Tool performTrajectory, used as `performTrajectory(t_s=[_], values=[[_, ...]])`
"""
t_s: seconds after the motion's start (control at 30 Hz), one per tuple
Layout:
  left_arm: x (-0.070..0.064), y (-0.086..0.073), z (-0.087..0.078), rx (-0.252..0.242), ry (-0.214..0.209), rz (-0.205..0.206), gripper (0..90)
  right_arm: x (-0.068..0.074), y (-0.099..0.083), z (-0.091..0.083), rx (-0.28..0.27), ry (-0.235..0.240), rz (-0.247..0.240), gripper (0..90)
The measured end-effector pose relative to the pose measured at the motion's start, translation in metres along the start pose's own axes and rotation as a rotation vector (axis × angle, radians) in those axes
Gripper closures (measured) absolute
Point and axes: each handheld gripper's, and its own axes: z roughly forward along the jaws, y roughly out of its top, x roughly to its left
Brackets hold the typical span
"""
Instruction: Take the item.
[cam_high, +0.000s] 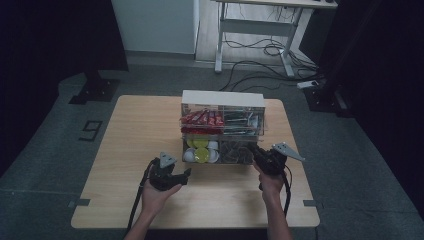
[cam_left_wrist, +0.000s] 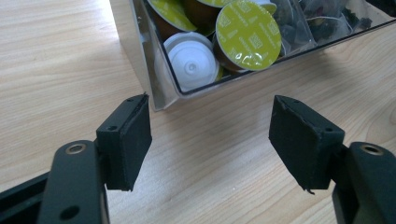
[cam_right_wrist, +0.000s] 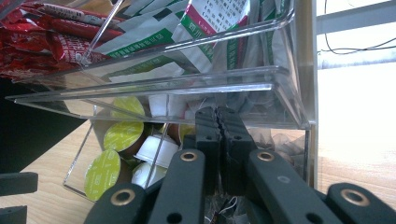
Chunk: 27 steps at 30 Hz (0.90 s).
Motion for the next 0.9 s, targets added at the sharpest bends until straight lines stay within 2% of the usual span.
performTrajectory(t_s=[0.3, 0.9], values=[[-0.003, 0.01, 0.005, -0.002, 0.008, 0.014, 29.9, 0.0, 0.0, 0.0, 0.001, 0.002, 0.001, 86.9], [-0.011, 0.024, 0.031, 0.003, 0.044, 0.026, 29.7, -0.001, 0.001, -0.002, -0.002, 0.005, 0.005, 86.9]])
